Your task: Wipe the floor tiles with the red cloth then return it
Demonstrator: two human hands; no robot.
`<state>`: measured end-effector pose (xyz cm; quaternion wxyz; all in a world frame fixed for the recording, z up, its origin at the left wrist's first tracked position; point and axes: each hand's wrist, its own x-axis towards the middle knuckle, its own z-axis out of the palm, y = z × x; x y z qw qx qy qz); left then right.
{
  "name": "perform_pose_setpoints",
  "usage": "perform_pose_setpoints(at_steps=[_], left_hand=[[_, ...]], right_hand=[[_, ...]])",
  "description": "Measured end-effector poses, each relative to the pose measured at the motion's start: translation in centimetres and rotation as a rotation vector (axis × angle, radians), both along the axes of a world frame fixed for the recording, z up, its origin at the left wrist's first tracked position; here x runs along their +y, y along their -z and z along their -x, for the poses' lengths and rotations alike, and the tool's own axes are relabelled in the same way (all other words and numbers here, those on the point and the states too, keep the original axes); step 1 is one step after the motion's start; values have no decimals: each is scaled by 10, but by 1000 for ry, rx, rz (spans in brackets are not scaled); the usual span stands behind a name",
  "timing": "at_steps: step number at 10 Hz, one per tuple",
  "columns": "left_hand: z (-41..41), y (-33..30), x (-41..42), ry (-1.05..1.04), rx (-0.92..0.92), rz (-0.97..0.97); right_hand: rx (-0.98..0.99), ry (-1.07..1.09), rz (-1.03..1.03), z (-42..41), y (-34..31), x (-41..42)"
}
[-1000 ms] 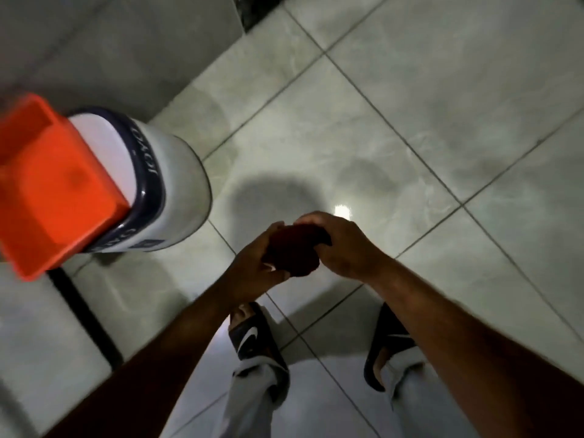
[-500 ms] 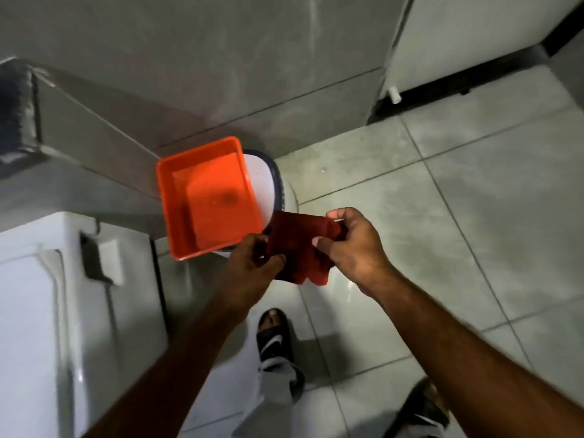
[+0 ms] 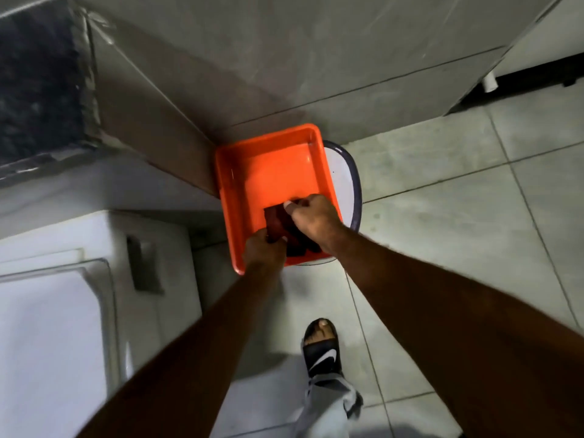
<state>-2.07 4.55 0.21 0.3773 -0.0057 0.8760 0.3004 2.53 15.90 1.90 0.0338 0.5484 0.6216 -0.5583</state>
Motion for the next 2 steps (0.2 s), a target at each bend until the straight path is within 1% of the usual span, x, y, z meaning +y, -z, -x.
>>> perform_pose_setpoints(at_steps=[1,2], left_hand=[[2,14,10,52,-27,90],[-2,-2,12,169,128,268]], right_hand=[[-10,-31,60,-3,11,-3],[-26,-57,38,-23,-2,-15]])
